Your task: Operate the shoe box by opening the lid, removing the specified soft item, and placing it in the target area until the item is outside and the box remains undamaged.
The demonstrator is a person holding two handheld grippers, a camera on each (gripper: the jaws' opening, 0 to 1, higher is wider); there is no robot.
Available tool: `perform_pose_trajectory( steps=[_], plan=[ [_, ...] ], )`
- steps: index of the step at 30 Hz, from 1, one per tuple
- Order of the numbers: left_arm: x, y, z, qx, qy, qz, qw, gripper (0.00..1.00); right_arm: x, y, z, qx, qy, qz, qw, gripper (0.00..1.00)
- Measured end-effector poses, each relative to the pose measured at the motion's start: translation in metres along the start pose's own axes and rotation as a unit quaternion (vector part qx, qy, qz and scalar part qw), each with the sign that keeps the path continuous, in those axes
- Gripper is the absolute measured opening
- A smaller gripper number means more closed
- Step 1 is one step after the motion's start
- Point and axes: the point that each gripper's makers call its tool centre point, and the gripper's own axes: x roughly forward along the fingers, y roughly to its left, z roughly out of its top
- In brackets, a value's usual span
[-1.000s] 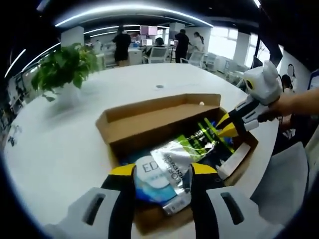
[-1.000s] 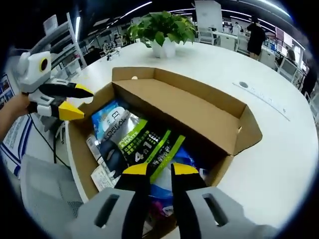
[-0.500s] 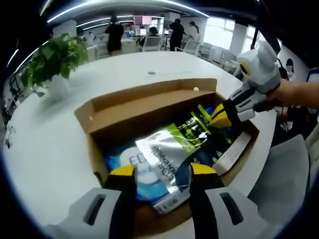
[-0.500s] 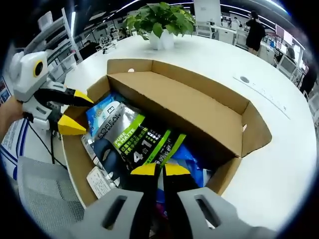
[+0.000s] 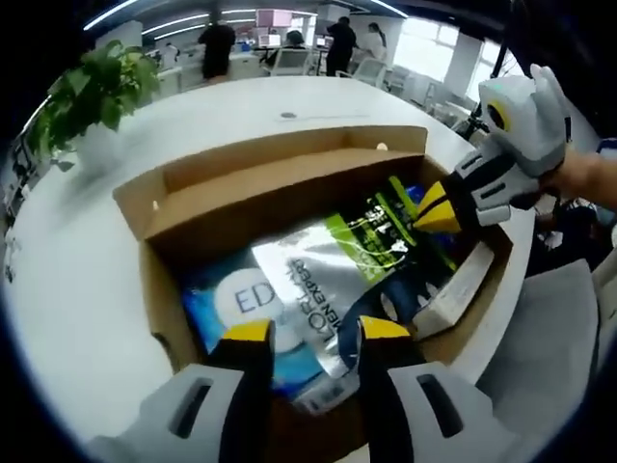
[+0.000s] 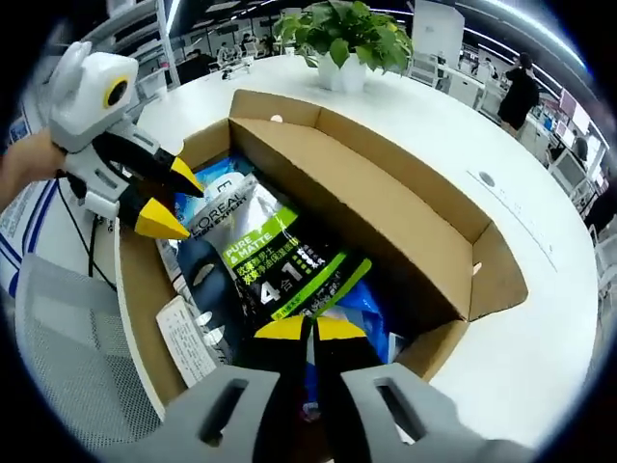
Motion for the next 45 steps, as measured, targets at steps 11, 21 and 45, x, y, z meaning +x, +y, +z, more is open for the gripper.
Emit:
perform_pose_trajectory(
  steps=[11, 21, 45],
  plan=[
    [0.009, 0.005, -0.001, -0.039, 0.014, -0.019, 0.999, 0.28, 0.002, 0.0, -0.002, -0.013, -0.002, 0.004, 0.9999, 0.0],
    [0.013, 0.003, 0.004, -0.085, 0.008, -0.043, 0.9954, 0.2, 0.004, 0.0, -0.004, -0.011, -0.005, 0.01, 0.9999, 0.0],
    [0.008, -0.002, 0.01, -0.117, -0.008, -0.048, 0.9919, 0.0, -0.007, 0.001, 0.0, 0.058, -0.023, 0.011, 0.998, 0.0]
  ],
)
